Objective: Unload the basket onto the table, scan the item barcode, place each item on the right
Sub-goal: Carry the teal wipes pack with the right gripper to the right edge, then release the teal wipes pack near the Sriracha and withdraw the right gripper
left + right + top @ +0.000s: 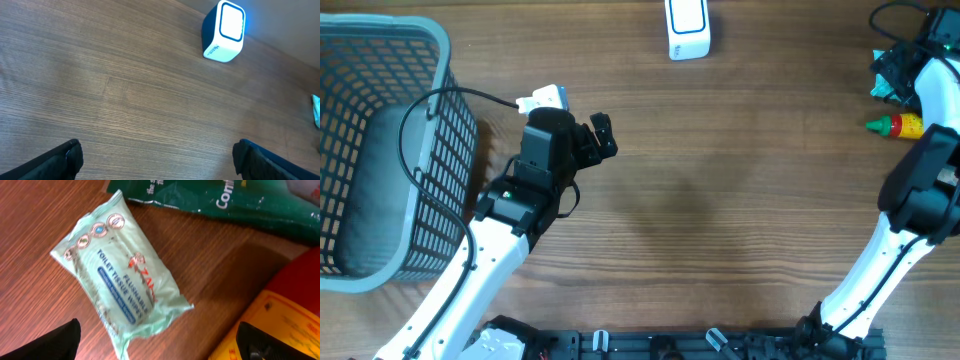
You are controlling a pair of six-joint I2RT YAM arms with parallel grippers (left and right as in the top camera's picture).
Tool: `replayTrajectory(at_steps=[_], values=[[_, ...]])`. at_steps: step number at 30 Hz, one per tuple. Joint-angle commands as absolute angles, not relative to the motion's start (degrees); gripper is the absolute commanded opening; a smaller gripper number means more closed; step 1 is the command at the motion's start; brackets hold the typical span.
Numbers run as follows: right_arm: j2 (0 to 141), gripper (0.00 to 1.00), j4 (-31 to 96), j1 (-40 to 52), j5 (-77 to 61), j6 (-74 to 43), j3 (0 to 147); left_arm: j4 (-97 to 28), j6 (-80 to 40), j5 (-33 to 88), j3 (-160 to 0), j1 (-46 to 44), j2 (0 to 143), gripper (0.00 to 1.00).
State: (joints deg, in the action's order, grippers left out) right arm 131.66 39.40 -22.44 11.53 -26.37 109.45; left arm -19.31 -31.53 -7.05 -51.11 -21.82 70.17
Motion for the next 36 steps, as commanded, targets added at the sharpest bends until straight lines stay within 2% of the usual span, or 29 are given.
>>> replayTrajectory(at_steps=[1,5,10,22,30,36], values=[[124.3,1.00,40.4,-22.2,6.6,-26.6,111.7,-19.2,-30.4,-7.8,-51.5,-22.1,70.1,1.00],[118.2,1.00,40.4,-21.0,0.5,-22.7,111.7,-19.2,-30.4,-7.8,-51.5,-22.1,70.1,1.00],[109.6,1.00,41.3,-17.5,-0.1,-20.8,111.7,-19.2,-30.4,-7.8,-51.5,-22.1,70.1,1.00],[90.6,1.00,47.9,-0.6,-0.1,-21.1,111.7,-19.2,-30.4,-7.8,-51.5,-22.1,70.1,1.00],[83.3,1.00,52.8,11.8,-0.1,-24.2,111.7,-19.2,-30.4,-7.8,-51.5,-22.1,70.1,1.00],[80.4,1.00,56.0,14.4,-0.1,-27.3,111.7,-19.2,-30.4,-7.8,-51.5,-21.6,70.2,1.00]])
